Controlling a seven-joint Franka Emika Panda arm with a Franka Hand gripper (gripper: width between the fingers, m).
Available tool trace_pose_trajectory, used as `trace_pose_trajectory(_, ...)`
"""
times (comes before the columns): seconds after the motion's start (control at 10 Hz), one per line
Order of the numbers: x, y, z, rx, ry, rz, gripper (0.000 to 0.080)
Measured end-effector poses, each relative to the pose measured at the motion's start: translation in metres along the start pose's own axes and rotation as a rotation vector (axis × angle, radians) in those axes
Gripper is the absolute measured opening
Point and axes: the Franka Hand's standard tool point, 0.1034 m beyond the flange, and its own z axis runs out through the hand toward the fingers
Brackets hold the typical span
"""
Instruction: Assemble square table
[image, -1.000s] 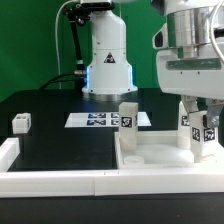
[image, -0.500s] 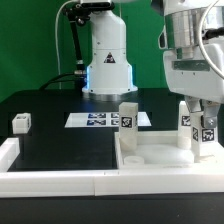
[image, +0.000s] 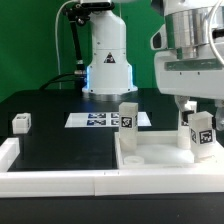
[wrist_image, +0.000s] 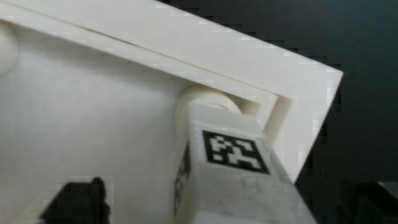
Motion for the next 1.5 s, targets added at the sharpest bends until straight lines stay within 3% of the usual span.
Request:
trace_pose_trajectory(0.7, -0.0010, -0.0020, -0.0003, 0.004, 0.003, -0.597, 0.0649)
trace_pose_trajectory(1.5, 0.0021, -0.0008, -0.0006, -0.024, 0.018, -1.034, 0.0649)
